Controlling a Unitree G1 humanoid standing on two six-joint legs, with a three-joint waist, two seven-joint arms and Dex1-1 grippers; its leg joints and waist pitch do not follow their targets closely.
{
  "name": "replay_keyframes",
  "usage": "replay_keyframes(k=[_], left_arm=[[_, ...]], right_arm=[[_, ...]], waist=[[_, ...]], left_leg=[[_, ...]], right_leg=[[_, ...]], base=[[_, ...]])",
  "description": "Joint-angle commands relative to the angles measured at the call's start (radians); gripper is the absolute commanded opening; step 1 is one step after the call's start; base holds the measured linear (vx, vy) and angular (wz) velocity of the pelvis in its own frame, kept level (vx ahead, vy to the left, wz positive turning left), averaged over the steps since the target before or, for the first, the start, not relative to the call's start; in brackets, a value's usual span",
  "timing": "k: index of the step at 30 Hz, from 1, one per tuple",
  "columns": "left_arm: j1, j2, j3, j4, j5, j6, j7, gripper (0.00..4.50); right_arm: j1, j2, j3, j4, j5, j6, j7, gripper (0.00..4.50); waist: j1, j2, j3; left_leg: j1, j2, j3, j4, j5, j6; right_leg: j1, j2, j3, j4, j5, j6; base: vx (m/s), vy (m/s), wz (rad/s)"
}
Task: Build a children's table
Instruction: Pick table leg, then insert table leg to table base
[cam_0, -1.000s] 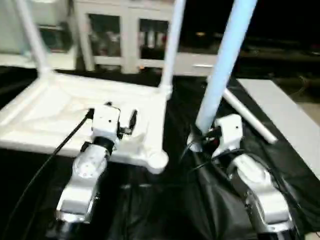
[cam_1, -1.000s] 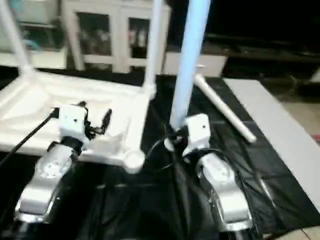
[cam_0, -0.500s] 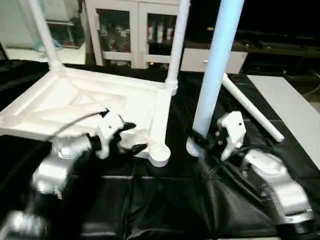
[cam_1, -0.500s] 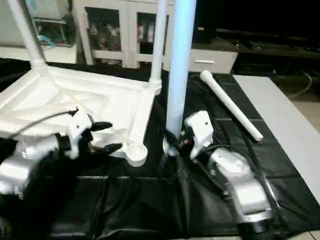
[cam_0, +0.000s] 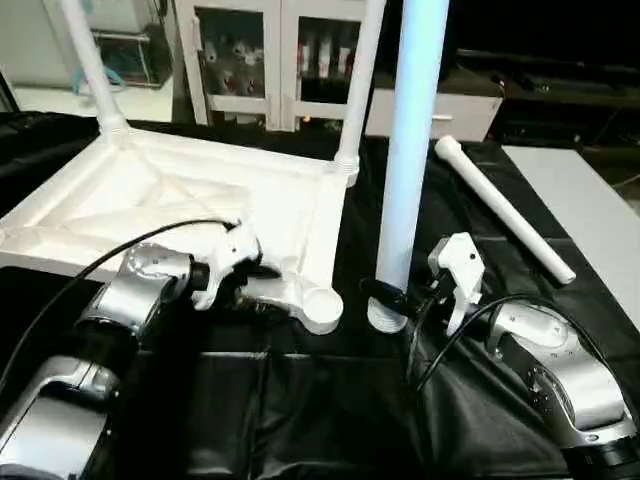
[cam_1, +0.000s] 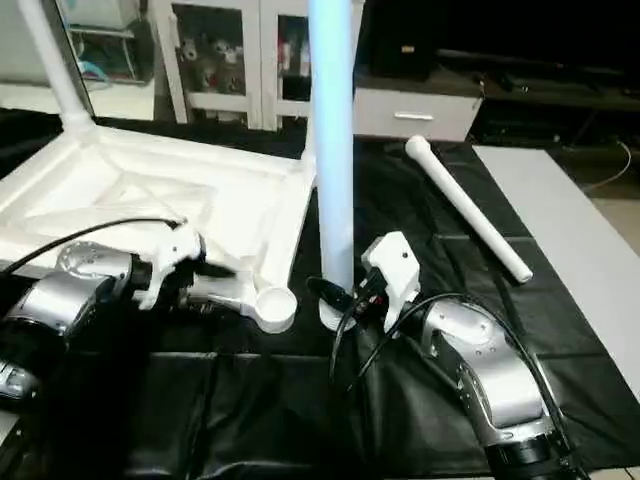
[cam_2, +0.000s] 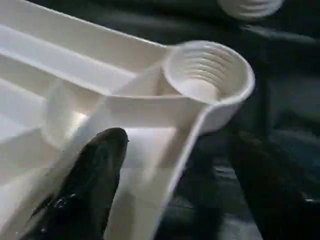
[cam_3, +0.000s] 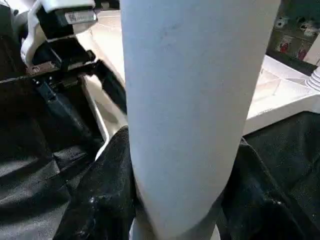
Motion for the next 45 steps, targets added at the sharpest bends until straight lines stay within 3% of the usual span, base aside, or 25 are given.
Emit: replay_keyframes(k=[1, 3, 6, 9, 14, 20, 34, 41, 42, 45], left_arm=[[-0.023, 0.014, -0.015, 0.017, 0.021, -0.025, -0.035, 3.50], [-0.036, 0.022, -0.019, 0.042, 0.039, -0.058, -0.039, 3.35], [-0.052, 0.024, -0.028, 0.081, 0.075, -0.113, -0.010, 2.98], [-0.072, 0.009, -0.020, 0.131, 0.095, -0.157, 0.039, 2.88], [-0.098, 0.000, -0.017, 0.188, 0.114, -0.192, 0.033, 2.34], [-0.148, 0.007, -0.042, 0.264, 0.164, -0.249, 0.029, 1.82], [-0.188, -0.015, -0.057, 0.342, 0.217, -0.314, 0.004, 0.90], [-0.150, -0.051, -0.044, 0.299, 0.192, -0.247, -0.034, 0.48], [-0.106, -0.064, -0.051, 0.259, 0.197, -0.197, -0.027, 0.48], [-0.071, -0.074, -0.048, 0.214, 0.189, -0.141, -0.015, 0.23]], right_arm=[[-0.010, -0.015, -0.005, -0.020, 0.003, 0.006, 0.007, 1.86], [-0.011, -0.019, -0.004, -0.017, 0.004, 0.003, 0.007, 1.86], [-0.013, -0.019, -0.003, -0.013, 0.000, 0.002, 0.009, 1.86], [-0.015, -0.016, -0.001, -0.011, -0.004, 0.001, 0.011, 1.86], [-0.008, -0.014, 0.005, -0.019, 0.000, 0.006, 0.015, 1.86], [0.001, -0.021, 0.011, -0.029, -0.002, 0.006, 0.028, 1.86], [-0.005, -0.009, 0.007, -0.031, 0.003, 0.006, 0.020, 1.86], [-0.035, 0.039, -0.023, -0.004, -0.013, 0.019, -0.075, 1.86], [-0.058, 0.071, -0.052, 0.017, -0.009, 0.049, -0.138, 1.86], [-0.070, 0.080, -0.064, 0.020, -0.010, 0.087, -0.175, 1.86]], waist=[[0.006, 0.011, -0.058], [0.006, 0.011, -0.054], [0.006, 0.009, -0.053], [0.008, 0.007, -0.054], [0.013, 0.008, -0.056], [0.019, 0.010, -0.053], [0.027, 0.014, -0.052], [0.024, 0.014, -0.052], [0.023, 0.014, -0.052], [0.023, 0.013, -0.050]], left_leg=[[0.006, 0.082, -0.024, -0.090, -0.059, 0.042], [0.009, 0.086, -0.025, -0.094, -0.107, 0.020], [0.009, 0.085, -0.023, -0.095, -0.119, 0.012], [0.010, 0.087, -0.023, -0.095, -0.111, 0.012], [0.009, 0.087, -0.021, -0.093, -0.079, 0.020], [0.011, 0.089, -0.022, -0.097, -0.121, 0.004], [0.013, 0.093, -0.023, -0.101, -0.130, -0.010], [0.013, 0.092, -0.021, -0.102, -0.113, -0.016], [0.013, 0.093, -0.020, -0.103, -0.110, -0.017], [0.013, 0.090, -0.017, -0.104, -0.112, -0.016]], right_leg=[[0.052, -0.114, 0.066, -0.070, 0.016, -0.263], [0.051, -0.114, 0.066, -0.075, -0.056, -0.255], [0.049, -0.113, 0.068, -0.078, -0.081, -0.243], [0.048, -0.115, 0.067, -0.075, -0.071, -0.241], [0.049, -0.116, 0.068, -0.072, -0.021, -0.247], [0.047, -0.118, 0.070, -0.079, -0.080, -0.235], [0.046, -0.122, 0.071, -0.077, -0.057, -0.242], [0.045, -0.122, 0.071, -0.075, -0.034, -0.255], [0.046, -0.123, 0.072, -0.073, -0.035, -0.256], [0.045, -0.121, 0.073, -0.079, -0.070, -0.250]], base=[[0.000, 0.000, 0.00], [0.000, 0.000, 0.00], [0.000, 0.000, 0.00], [0.000, 0.000, 0.00], [0.000, 0.000, 0.00], [0.000, 0.000, 0.00], [0.000, 0.000, 0.00], [0.000, 0.000, 0.00], [0.000, 0.000, 0.00], [0.000, 0.000, 0.00]])
